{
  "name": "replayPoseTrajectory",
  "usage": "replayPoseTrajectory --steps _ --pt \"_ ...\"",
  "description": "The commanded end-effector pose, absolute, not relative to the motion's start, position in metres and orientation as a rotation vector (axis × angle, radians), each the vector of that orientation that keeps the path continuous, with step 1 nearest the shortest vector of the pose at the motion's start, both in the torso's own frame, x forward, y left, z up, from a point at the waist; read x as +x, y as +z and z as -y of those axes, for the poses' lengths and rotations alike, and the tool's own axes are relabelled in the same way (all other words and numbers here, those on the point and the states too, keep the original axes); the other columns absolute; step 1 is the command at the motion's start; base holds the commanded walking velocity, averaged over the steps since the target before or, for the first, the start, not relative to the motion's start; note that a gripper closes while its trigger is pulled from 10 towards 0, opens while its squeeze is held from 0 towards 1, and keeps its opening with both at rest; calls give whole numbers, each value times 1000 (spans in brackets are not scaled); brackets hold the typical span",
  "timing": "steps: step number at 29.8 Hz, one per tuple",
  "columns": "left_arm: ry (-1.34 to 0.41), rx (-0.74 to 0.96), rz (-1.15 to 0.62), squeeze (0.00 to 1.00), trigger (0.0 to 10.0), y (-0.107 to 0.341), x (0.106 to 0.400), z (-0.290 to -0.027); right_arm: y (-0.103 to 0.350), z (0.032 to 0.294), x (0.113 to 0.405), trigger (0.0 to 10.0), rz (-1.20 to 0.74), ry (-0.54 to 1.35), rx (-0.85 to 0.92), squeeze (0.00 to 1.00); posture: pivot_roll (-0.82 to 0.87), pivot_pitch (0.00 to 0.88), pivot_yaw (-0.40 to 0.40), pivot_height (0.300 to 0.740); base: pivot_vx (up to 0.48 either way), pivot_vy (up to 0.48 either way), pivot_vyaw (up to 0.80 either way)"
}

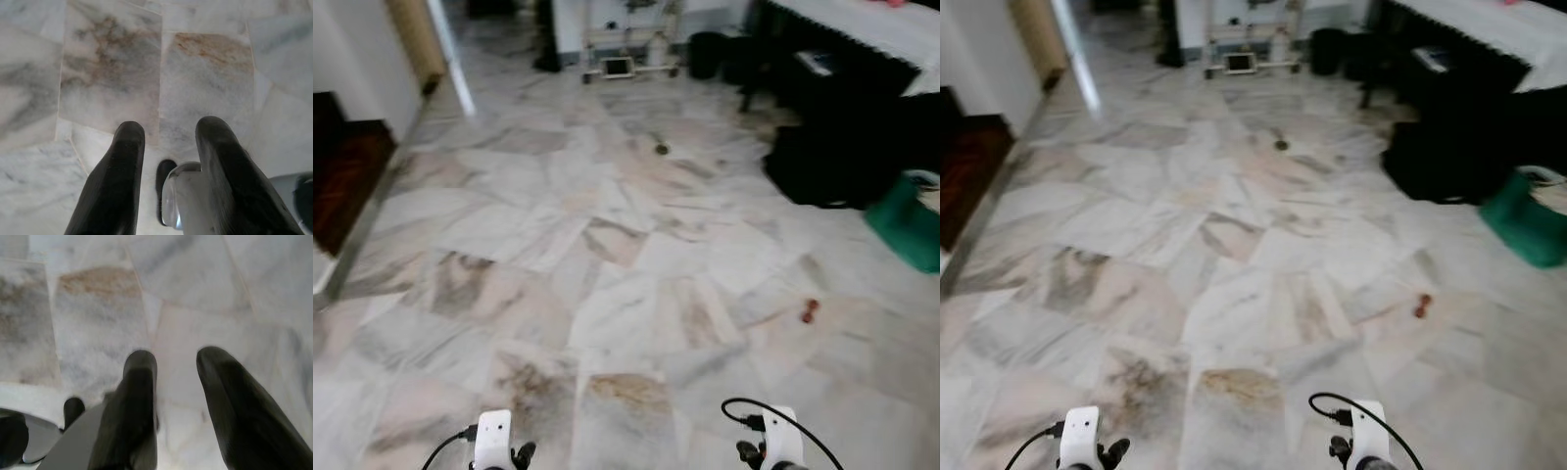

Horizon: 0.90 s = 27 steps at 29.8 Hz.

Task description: Setting the table

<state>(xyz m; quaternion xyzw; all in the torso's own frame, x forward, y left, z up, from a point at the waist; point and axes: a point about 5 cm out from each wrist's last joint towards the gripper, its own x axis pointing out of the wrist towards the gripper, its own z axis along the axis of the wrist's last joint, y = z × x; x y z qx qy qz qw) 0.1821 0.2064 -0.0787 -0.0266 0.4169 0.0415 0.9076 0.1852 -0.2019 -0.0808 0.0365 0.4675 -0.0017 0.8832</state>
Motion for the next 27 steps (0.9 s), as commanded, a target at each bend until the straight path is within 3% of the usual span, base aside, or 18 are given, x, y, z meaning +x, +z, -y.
replayPoseTrajectory --steps 1,15,27 --pt "82 -60 -880 0 10000 -81 180 -204 -82 208 180 10000 -991 -24 74 0 -50 0 12 707 0 0 -725" --pt "77 -69 -873 0 10000 -80 180 -205 -85 217 170 10000 -1021 -54 71 0 -43 0 14 707 -57 190 -725" --pt "83 -77 -853 0 10000 -79 182 -205 -88 222 162 10000 -1046 -72 65 0 -42 0 13 707 -85 51 -726"
